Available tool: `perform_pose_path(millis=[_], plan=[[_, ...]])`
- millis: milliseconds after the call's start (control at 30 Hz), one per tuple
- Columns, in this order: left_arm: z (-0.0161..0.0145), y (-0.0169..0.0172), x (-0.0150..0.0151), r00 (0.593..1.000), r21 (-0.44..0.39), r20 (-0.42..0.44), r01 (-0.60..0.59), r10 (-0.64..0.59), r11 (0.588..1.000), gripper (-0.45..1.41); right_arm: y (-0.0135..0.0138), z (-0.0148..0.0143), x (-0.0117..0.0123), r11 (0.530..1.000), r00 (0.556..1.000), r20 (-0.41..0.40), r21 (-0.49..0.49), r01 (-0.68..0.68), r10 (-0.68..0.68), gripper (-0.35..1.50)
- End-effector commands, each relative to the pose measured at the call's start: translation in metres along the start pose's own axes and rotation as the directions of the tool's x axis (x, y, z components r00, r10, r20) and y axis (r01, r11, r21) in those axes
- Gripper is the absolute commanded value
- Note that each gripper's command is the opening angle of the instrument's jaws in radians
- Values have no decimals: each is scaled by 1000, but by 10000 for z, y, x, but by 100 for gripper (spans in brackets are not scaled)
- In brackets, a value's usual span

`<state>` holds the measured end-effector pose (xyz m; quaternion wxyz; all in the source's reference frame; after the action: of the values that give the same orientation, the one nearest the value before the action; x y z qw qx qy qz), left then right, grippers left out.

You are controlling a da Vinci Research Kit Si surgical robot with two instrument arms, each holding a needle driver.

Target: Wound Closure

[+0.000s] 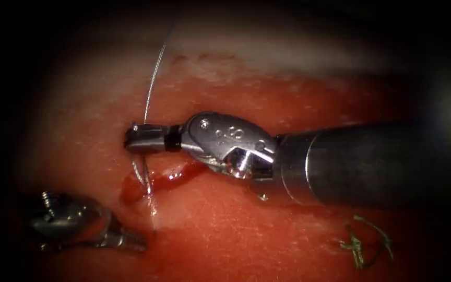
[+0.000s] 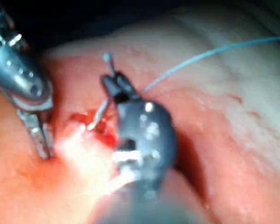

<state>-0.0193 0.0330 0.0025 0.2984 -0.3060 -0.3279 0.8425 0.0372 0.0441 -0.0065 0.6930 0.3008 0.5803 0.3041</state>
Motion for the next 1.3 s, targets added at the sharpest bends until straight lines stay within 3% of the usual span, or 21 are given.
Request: perform_pose_path(millis=[33, 633, 900, 933, 967, 1000, 1033, 1067, 1133, 1300], plan=[[9, 1, -4, 1000, -2, -1, 1, -1, 1000, 2, -1, 8, -10, 999, 999, 12, 12, -37, 37, -35], [3, -3, -9, 1000, 5, -7, -2, 2, 1000, 3, -30, 0, -45, 962, 954, 189, 103, -254, 231, -35], [-1, -4, -9, 1000, 15, -16, 1, 0, 1000, 12, -30, 0, -57, 947, 936, 203, 87, -310, 288, -35], [-2, -5, -7, 999, 27, -25, -25, 25, 999, 26, -24, -1, -55, 955, 946, 165, 52, -291, 279, 0], [-2, -5, -7, 999, 27, -25, -25, 25, 999, 26, -24, -1, -55, 955, 946, 165, 52, -291, 279, 0], [-4, -5, -6, 998, 41, -33, -49, 51, 998, 30, -18, -2, -52, 966, 959, 136, 34, -257, 251, 31], [-6, -4, -4, 994, 48, -43, -96, 99, 994, 35, -2, -7, -44, 980, 977, 76, -39, -198, 200, 84], [-6, -3, -3, 992, 50, -47, -111, 114, 993, 35, 4, -9, -41, 977, 978, 54, -71, -200, 204, 98], [-5, 1, -3, 984, 58, -67, -164, 168, 985, 36, 22, -21, -31, 970, 985, -12, -175, -172, 172, 118], [-7, 17, 3, 959, 51, -130, -248, 253, 967, 38, 38, -57, -8, 952, 989, -74, -268, -146, 131, 123]])
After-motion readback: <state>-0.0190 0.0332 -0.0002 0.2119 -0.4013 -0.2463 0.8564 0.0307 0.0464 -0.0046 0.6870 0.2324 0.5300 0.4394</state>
